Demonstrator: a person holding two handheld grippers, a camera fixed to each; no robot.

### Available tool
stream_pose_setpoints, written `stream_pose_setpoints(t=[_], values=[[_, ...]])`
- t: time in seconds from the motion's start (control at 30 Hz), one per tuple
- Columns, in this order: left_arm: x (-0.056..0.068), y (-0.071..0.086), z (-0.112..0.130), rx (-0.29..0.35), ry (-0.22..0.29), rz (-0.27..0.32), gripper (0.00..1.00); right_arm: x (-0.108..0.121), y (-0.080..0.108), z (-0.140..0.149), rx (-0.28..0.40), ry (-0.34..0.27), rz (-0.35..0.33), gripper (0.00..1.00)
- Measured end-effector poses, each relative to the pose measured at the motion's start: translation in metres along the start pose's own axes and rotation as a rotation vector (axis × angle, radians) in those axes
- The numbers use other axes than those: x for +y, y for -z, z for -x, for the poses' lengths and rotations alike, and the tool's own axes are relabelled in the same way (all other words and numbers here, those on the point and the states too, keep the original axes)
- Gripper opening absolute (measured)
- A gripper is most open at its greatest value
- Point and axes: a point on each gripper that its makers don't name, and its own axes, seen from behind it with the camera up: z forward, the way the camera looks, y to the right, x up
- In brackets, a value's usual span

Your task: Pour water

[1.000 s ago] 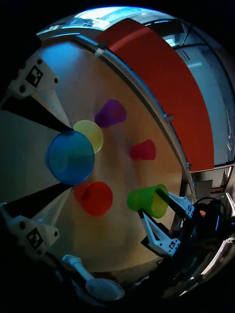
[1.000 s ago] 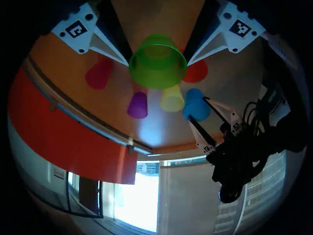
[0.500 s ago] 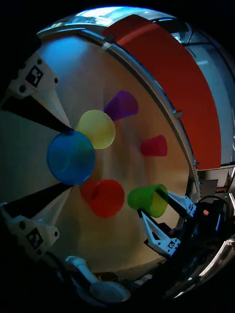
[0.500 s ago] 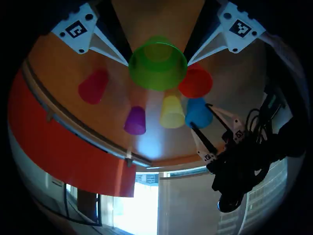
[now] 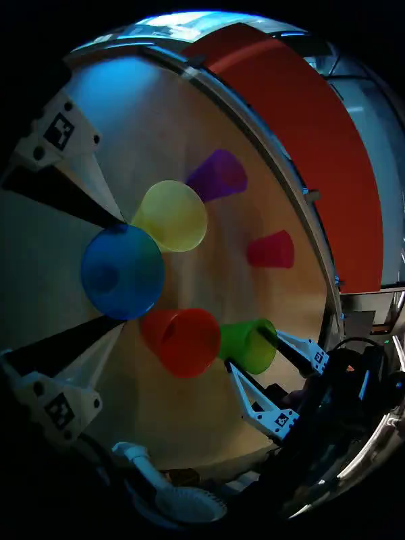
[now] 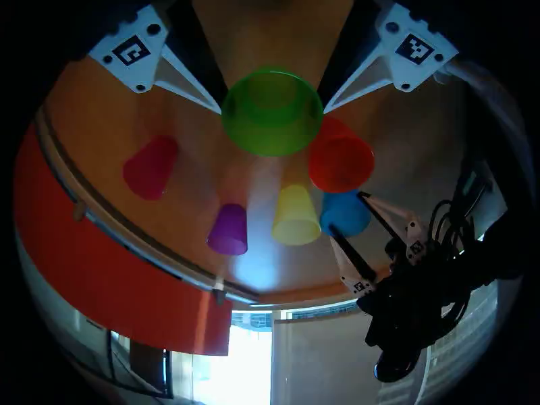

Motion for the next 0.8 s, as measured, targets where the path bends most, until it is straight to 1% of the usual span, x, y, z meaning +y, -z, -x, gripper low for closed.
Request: stream_pose_setpoints(t=[0.1, 0.3, 0.5, 0.63, 0.7, 0.8], values=[[0.0, 0.0, 0.004, -0.004, 0.002, 0.002, 0.89, -0.001, -0.002, 0.004, -0.008, -0.001, -0.002, 0.9], [-0.003, 0.0, 0.013, -0.013, 0.01, -0.005, 0.89, -0.004, -0.006, 0.01, -0.02, 0.0, -0.006, 0.91], [-0.002, -0.001, 0.017, -0.017, 0.024, 0.002, 0.89, -0.005, -0.01, 0.015, -0.025, -0.011, -0.011, 0.91], [-0.002, -0.001, 0.018, -0.024, 0.046, 0.008, 1.0, -0.005, -0.01, 0.016, -0.022, -0.017, -0.01, 0.91], [-0.002, -0.001, 0.018, -0.023, 0.057, 0.011, 1.0, -0.004, -0.01, 0.017, -0.023, -0.018, -0.009, 0.92], [-0.001, -0.001, 0.019, -0.02, 0.059, 0.009, 1.0, -0.005, -0.01, 0.016, -0.021, -0.019, -0.009, 0.93]])
